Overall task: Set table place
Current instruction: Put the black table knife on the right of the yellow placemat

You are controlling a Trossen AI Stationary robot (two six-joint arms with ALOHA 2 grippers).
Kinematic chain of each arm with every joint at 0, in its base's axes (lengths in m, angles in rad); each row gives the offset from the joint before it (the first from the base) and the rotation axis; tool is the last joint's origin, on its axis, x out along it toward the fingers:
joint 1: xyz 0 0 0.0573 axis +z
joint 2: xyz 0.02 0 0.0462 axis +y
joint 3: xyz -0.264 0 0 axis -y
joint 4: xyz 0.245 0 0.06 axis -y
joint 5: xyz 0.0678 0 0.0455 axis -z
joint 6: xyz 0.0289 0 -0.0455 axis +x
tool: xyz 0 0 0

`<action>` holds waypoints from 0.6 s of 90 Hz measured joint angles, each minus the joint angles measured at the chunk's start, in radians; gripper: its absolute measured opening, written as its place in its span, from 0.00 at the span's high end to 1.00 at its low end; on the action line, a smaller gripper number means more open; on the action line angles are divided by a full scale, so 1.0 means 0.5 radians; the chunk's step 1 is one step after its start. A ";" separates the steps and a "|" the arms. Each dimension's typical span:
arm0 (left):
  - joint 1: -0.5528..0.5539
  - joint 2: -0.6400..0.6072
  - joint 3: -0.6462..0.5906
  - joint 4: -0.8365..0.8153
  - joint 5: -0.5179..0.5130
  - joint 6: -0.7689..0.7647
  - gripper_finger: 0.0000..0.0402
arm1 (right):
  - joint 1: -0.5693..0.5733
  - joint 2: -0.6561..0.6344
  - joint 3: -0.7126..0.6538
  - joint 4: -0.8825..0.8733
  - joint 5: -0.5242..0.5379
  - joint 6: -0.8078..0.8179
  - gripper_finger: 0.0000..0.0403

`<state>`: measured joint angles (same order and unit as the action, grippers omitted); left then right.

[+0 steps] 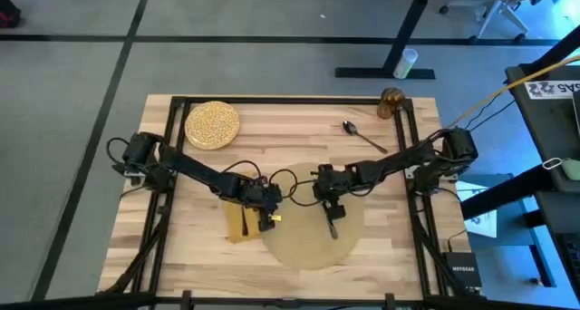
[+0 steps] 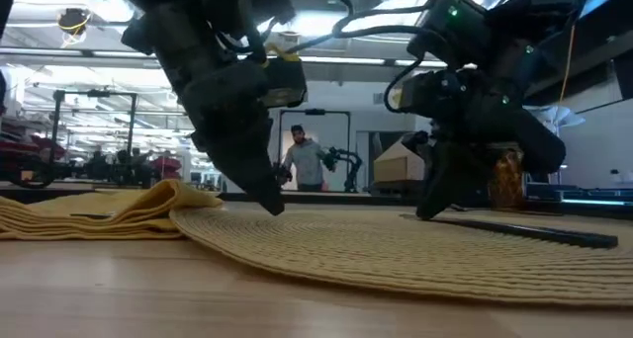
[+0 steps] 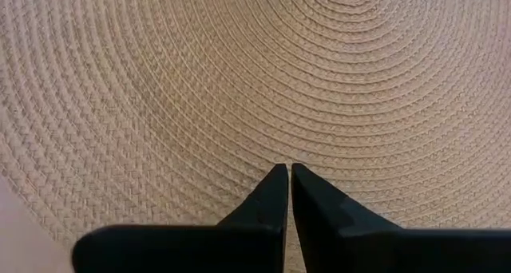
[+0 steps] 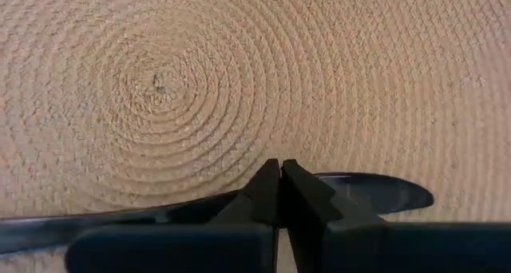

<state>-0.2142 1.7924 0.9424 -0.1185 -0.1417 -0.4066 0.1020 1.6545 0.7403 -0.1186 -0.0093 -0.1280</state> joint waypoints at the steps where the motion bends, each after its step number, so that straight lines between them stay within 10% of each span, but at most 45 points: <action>1: 0.000 0.000 0.000 0.000 0.000 0.002 1.00 | 0.000 -0.003 0.000 -0.011 0.001 0.000 1.00; 54: 0.000 0.000 0.000 -0.005 0.000 0.012 1.00 | 0.013 -0.170 -0.001 -0.142 -0.100 0.039 1.00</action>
<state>-0.2142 1.7924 0.9424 -0.1211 -0.1417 -0.4007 0.1084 1.5697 0.7399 -0.1894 -0.0593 -0.1087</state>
